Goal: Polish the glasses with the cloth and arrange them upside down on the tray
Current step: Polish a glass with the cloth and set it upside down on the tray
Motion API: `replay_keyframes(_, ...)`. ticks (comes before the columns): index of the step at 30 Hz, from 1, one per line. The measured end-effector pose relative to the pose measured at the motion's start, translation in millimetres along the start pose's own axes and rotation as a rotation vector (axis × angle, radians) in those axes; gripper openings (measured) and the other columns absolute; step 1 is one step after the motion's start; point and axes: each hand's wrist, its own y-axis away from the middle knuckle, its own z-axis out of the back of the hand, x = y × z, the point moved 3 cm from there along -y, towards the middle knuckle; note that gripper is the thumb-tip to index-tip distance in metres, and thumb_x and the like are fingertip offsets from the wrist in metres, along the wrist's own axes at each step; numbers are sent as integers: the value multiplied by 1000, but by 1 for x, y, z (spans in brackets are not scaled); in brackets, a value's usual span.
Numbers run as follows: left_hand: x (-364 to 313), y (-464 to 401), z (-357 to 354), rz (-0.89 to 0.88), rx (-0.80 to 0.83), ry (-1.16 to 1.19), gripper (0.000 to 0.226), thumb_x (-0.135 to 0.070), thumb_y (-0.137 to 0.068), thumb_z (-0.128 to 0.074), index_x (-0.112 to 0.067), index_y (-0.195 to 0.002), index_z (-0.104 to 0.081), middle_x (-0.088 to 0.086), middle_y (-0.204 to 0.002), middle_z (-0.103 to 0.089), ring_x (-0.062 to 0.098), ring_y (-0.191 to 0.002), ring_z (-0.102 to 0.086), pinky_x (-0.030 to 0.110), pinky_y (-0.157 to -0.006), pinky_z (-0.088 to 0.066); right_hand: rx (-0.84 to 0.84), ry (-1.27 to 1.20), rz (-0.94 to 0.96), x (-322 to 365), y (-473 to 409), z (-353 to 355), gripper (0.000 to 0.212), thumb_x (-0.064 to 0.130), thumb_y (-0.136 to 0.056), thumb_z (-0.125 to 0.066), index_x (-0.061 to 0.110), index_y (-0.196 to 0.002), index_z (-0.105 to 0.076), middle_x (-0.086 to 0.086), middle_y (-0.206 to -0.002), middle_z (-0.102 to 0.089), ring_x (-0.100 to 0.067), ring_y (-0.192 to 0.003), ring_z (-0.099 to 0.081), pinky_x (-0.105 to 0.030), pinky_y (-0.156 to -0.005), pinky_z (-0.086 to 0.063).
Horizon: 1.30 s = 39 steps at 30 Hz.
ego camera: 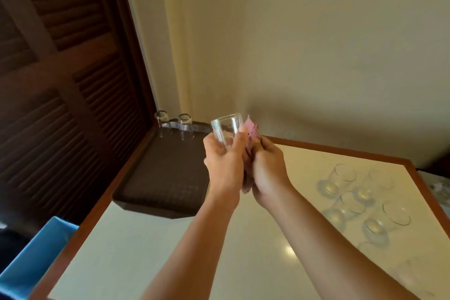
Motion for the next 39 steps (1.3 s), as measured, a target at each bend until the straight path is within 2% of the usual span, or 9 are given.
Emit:
replay_keyframes(4, 29, -38, 24, -3, -39, -94, 52, -79, -71, -78, -51, -105, -50, 8, -115, -67, 41, -111, -70, 59, -95, -57, -44, -389, -434, -41, -26, -20, 41, 15, -107, -31, 15, -113, -71, -10, -105, -78, -26, -93, -75, -41, -71, -60)
replay_keyframes(8, 41, -98, 50, -8, -24, -209, 42, -53, -91, -75, -38, -114, -43, 14, -120, -63, 34, -109, -71, 53, -89, -63, -121, -489, -510, -61, -60, -29, 34, 3, -104, -37, 6, -104, -71, -13, -87, -75, -23, -76, -72, -30, -61, -58)
replay_keyframes(13, 66, -211, 84, 319, 69, -462, 80, -33, -73, -92, -27, -139, -47, 13, -138, -54, 29, -105, -71, 34, -65, -63, -152, -541, -498, -82, -97, -15, 26, 8, -103, -49, 2, -95, -72, -11, -89, -73, -19, -83, -74, -26, -74, -63)
replay_keyframes(20, 66, -323, 60, -206, 401, -1431, 60, -25, -84, -84, -16, -133, -52, 9, -122, -56, 30, -104, -60, 46, -84, -57, -248, -473, -485, -126, -135, 11, 26, 12, -103, -51, 3, -120, -68, -8, -106, -76, -11, -77, -78, -22, -65, -63)
replay_keyframes(23, 83, -350, 44, -226, 635, -1630, 55, -21, -86, -82, -16, -133, -55, 11, -115, -61, 31, -99, -64, 48, -87, -60, -354, -586, -489, -144, -140, 10, 27, -1, -102, -44, -3, -107, -70, -11, -97, -77, -11, -68, -77, -16, -52, -57)
replay_keyframes(26, 94, -366, 29, -240, 767, -1726, 52, -16, -80, -84, -14, -127, -61, 11, -110, -68, 31, -95, -66, 47, -86, -60, -389, -563, -486, -157, -142, 15, 27, -3, -100, -47, -4, -109, -72, -9, -99, -80, -13, -78, -78, -22, -67, -63)
replay_keyframes(30, 103, -385, 14, -230, 820, -1745, 42, -14, -79, -83, -10, -118, -66, 10, -97, -66, 31, -88, -66, 41, -77, -57, -405, -589, -445, -166, -144, 24, 26, -5, -99, -47, -1, -101, -73, -3, -100, -80, -7, -77, -77, -15, -67, -60)
replay_keyframes(34, 108, -395, 14, -177, 801, -1750, 68, -14, -78, -88, -10, -139, -57, 16, -128, -64, 35, -107, -65, 40, -84, -53, -397, -505, -435, -170, -137, 36, 26, -2, -97, -52, 1, -95, -78, -6, -100, -80, -9, -76, -77, -16, -62, -61)
replay_keyframes(39, 90, -365, 14, -403, 680, -2084, 82, -52, -78, -83, -21, -145, -46, 14, -148, -45, 42, -135, -48, 55, -100, -49, -386, -473, -419, -168, -121, 48, 28, -1, -100, -49, 0, -104, -77, -12, -121, -74, -20, -106, -73, -36, -102, -54)
